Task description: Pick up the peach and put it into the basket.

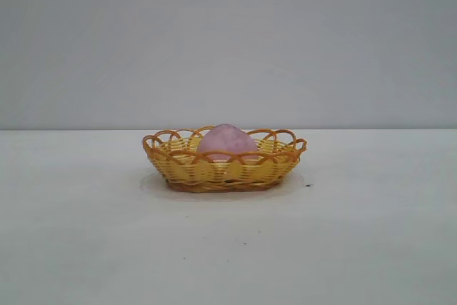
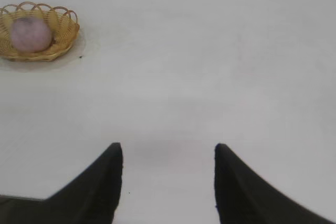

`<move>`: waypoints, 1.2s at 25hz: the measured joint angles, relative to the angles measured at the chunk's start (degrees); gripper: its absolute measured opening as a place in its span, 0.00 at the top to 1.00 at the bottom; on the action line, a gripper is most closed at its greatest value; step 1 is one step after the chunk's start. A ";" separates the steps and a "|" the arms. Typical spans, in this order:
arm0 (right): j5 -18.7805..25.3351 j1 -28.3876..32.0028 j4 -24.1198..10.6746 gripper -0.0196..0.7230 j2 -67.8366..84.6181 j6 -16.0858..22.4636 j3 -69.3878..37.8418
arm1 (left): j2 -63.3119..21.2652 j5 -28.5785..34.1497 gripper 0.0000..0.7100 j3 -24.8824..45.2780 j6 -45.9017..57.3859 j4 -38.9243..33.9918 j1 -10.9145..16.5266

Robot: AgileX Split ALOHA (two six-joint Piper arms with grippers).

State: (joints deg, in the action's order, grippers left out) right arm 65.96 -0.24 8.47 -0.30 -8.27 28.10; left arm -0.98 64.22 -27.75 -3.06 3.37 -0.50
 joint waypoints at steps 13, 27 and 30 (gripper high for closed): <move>-0.23 0.00 0.00 0.54 1.22 0.09 -0.10 | -0.10 0.00 0.23 0.00 0.00 0.00 0.00; -0.23 0.00 0.00 0.54 1.22 0.09 -0.10 | -0.10 0.00 0.23 0.00 0.00 0.00 4.87; -0.23 -0.11 0.00 0.54 1.22 0.09 -0.10 | -0.10 0.00 0.23 0.00 0.00 0.00 3.86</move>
State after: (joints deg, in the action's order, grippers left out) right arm 65.73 -0.35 8.47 0.92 -8.18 28.00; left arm -1.08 64.22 -27.75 -3.06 3.37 3.36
